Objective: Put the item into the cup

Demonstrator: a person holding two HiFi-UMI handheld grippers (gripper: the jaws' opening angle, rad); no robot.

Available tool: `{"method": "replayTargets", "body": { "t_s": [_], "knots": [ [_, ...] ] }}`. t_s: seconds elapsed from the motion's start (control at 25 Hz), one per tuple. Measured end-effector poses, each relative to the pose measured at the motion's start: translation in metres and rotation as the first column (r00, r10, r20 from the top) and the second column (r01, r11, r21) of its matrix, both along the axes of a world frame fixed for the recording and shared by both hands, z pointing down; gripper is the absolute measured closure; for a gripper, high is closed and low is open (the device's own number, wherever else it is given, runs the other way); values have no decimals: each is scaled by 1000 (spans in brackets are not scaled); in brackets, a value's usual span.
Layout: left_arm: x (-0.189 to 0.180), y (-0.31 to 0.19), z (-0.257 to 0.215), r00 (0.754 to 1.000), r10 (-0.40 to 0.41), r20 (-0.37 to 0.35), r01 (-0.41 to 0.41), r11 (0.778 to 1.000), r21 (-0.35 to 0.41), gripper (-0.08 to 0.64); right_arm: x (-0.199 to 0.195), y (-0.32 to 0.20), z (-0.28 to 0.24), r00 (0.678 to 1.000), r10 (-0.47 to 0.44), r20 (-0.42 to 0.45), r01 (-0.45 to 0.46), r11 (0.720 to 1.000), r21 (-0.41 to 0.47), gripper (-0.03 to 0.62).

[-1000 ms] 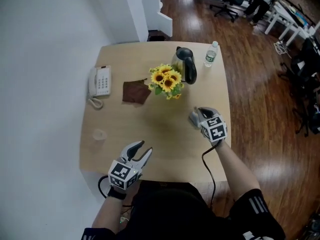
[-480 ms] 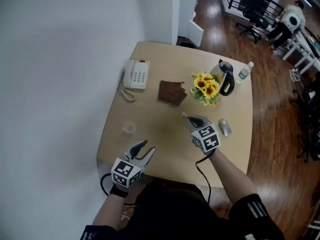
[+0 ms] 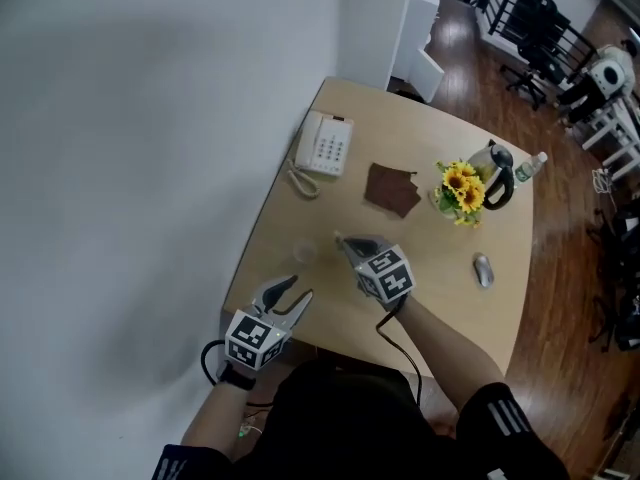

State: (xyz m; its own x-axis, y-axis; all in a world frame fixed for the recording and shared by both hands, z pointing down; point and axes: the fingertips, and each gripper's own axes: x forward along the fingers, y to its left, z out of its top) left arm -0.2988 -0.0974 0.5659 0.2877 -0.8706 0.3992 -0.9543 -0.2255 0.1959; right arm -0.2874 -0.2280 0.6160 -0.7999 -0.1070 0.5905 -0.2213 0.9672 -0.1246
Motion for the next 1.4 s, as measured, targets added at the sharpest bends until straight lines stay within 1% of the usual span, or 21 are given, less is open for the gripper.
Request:
{"method": "replayTargets", "body": {
  "t_s": [0.2,0.44,0.56,0.68,0.84,0.88,0.96,1.04,1.12,1.28,1.4],
  "knots": [
    [-20,10,13,999,-39,-14,38,999,-13,405,-43,26,40,993,-93,-79,90,995,-40,582],
    [-26,18,27,995,-86,-48,84,996,-42,405,-67,40,88,960,-192,-205,187,981,-44,583],
    [-32,21,34,993,-105,-49,102,993,-54,405,-76,44,108,928,-253,-272,264,964,4,581],
    [-33,24,37,991,-121,-59,117,991,-68,405,-79,49,124,887,-311,-342,352,934,65,581],
    [-34,29,44,990,-129,-61,124,988,-87,405,-83,56,138,838,-363,-407,433,896,94,577],
    [-33,29,46,989,-132,-61,126,988,-91,405,-84,58,140,830,-372,-415,447,890,95,569],
    [-30,30,46,989,-131,-65,125,988,-93,405,-84,61,141,821,-384,-422,459,884,88,521],
    [-27,29,46,990,-126,-67,120,989,-92,405,-84,62,140,822,-386,-419,457,886,80,503],
    [-25,27,47,990,-120,-68,114,989,-92,405,-84,60,137,833,-375,-407,445,891,88,498],
    [-23,27,44,992,-112,-66,106,991,-85,405,-85,59,119,866,-350,-357,410,906,107,486],
    [-22,25,41,993,-103,-64,98,992,-75,405,-85,58,99,903,-319,-289,362,926,107,486]
  ]
}}
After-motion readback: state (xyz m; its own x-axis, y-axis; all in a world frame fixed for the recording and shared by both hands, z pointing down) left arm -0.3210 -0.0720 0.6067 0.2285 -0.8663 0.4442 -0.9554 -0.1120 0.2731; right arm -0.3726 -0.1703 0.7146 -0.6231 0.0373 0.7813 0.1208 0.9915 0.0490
